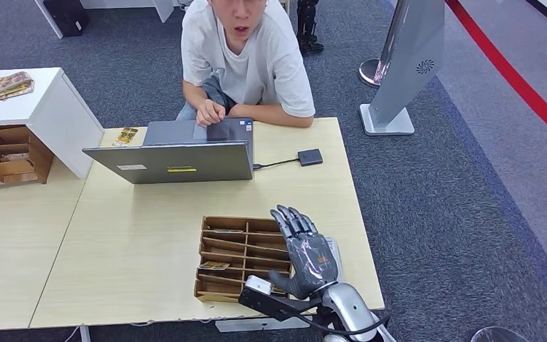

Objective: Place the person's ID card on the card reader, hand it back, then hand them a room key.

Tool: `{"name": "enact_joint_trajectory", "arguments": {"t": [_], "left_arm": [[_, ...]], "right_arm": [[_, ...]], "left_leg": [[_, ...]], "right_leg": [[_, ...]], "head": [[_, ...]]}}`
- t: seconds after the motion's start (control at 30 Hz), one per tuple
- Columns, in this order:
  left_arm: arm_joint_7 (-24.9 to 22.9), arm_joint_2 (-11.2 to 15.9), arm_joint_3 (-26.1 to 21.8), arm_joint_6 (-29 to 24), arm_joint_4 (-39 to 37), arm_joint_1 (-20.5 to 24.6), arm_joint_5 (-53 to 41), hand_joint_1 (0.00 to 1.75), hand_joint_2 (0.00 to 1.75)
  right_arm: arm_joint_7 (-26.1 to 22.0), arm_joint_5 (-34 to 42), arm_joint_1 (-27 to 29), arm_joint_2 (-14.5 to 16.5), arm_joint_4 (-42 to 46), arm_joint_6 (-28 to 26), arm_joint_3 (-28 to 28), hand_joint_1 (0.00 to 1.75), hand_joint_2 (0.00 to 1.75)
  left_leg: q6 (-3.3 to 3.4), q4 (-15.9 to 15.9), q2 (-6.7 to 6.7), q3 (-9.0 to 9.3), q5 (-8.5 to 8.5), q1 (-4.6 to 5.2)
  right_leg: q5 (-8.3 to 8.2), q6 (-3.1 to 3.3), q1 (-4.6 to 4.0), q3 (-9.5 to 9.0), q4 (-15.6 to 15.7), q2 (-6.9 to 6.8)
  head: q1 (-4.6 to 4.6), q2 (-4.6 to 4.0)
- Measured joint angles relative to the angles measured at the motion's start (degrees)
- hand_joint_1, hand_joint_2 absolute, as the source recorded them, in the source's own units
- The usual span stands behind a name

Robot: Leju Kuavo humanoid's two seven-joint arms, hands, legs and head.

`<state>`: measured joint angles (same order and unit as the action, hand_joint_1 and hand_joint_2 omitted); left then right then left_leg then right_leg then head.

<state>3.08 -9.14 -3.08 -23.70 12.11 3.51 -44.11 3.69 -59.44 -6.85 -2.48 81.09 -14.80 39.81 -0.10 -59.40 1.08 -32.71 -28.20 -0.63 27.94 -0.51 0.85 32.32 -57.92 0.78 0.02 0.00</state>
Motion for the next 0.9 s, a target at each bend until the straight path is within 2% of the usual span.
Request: {"name": "enact_joint_trajectory", "arguments": {"t": [0.4,0.43,0.57,0.67,0.9], "left_arm": [[-0.22,-0.02,0.00,0.26,0.00,0.05,-0.27,0.00,0.00],[-0.26,-0.02,0.00,0.27,0.00,0.05,-0.30,0.00,0.00],[-0.34,-0.02,0.00,0.31,0.00,0.05,-0.31,0.00,0.00],[-0.34,-0.02,0.00,0.31,0.00,0.05,-0.31,0.00,0.00],[-0.34,-0.02,0.00,0.30,0.00,0.07,-0.33,0.00,0.00]], "right_arm": [[-0.25,0.58,-0.66,0.16,-2.17,0.26,-0.56,0.00,1.75],[-0.41,0.72,-0.82,0.16,-2.40,0.25,-0.68,0.07,1.75],[-0.51,0.95,-1.09,0.17,-3.14,0.16,-0.99,1.44,1.75],[-0.17,0.52,-0.82,0.36,-3.38,-0.08,-1.06,1.65,1.75],[-0.08,0.13,-1.20,0.71,-3.31,-0.28,-1.19,1.68,1.75]], "left_leg": [[0.00,0.00,0.00,0.00,0.00,0.00],[0.00,0.00,0.00,0.00,0.00,0.00],[0.00,0.00,0.00,0.00,0.00,0.00],[0.00,0.00,0.00,0.00,0.00,0.00],[0.00,0.00,-0.02,0.04,0.00,0.00]], "right_leg": [[0.00,0.00,0.00,0.00,0.00,0.00],[0.00,0.00,0.00,0.00,0.00,0.00],[0.00,0.00,0.00,0.00,0.00,0.00],[0.00,0.00,0.00,0.00,0.00,0.00],[0.00,0.00,0.00,-0.01,0.00,0.02]], "head": [[0.00,0.00],[0.00,0.00],[0.00,0.00],[0.01,0.00],[0.01,0.00]]}}
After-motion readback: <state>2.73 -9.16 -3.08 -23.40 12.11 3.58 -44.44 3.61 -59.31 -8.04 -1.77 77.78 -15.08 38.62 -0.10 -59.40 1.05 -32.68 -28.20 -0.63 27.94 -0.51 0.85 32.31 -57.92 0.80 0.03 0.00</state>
